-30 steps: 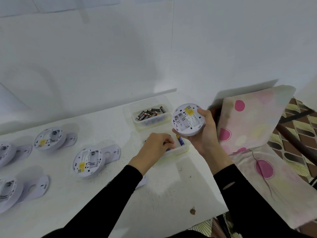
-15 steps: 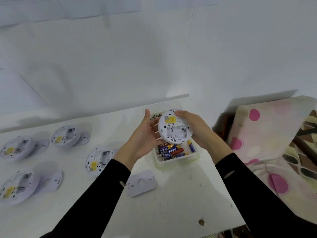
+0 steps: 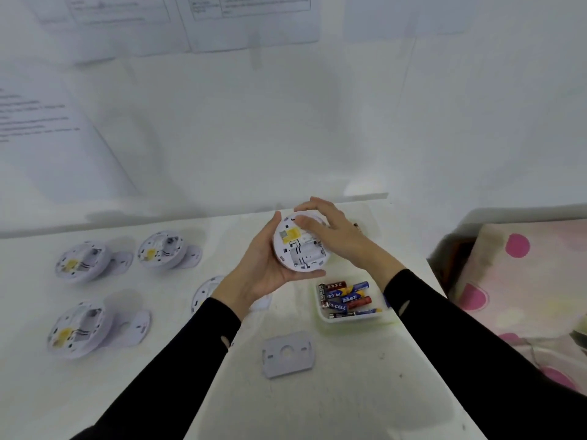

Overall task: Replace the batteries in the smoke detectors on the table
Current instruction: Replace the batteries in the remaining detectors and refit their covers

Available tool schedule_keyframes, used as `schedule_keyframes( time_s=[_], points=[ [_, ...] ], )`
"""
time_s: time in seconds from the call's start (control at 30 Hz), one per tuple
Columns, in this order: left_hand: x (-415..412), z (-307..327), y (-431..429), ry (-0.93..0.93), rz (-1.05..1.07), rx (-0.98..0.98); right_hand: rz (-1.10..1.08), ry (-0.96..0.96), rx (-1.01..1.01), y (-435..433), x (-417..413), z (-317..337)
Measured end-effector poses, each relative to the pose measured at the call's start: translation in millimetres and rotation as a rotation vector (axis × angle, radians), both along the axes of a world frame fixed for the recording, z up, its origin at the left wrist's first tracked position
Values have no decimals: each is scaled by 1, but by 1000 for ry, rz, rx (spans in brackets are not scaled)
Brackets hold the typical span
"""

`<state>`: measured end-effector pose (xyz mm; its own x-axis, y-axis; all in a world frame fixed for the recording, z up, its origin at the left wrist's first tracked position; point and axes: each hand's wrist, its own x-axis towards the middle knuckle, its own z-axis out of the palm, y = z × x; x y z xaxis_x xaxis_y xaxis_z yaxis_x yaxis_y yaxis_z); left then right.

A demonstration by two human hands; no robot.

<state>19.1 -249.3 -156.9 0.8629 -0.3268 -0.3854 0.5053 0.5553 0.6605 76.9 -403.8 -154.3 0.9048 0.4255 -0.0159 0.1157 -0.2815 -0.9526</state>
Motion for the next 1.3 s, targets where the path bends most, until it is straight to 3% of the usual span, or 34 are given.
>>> schedule_keyframes(
  time_s=[0.13, 0.23, 0.33, 0.43, 0.6, 0.9, 1.17, 1.23, 1.3],
  points=[
    [2, -4, 14, 40, 145, -52, -185, 83, 177, -11, 17, -1],
    [5, -6, 31, 54, 226, -82, -295, 97, 143, -32, 36, -10],
    [8, -8, 45, 44, 310, -89, -253, 111, -31, -40, 52, -24],
    [12, -10, 53, 40, 330, -95, -152, -13, -361, -34, 64, -30],
    [16, -12, 55, 61, 327, -87, 48, -191, -709, -9, 82, -34],
    [13, -11, 55, 72, 317, -77, 356, -454, -1191, 2, 95, -38],
    [13, -14, 55, 101, 337, -67, 414, -869, -1218, -6, 92, -49],
    [12, -15, 57, 98, 342, -70, 385, -838, -1146, -7, 90, -44],
    [12, -16, 58, 97, 349, -69, 310, -675, -996, -10, 89, -40]
  ],
)
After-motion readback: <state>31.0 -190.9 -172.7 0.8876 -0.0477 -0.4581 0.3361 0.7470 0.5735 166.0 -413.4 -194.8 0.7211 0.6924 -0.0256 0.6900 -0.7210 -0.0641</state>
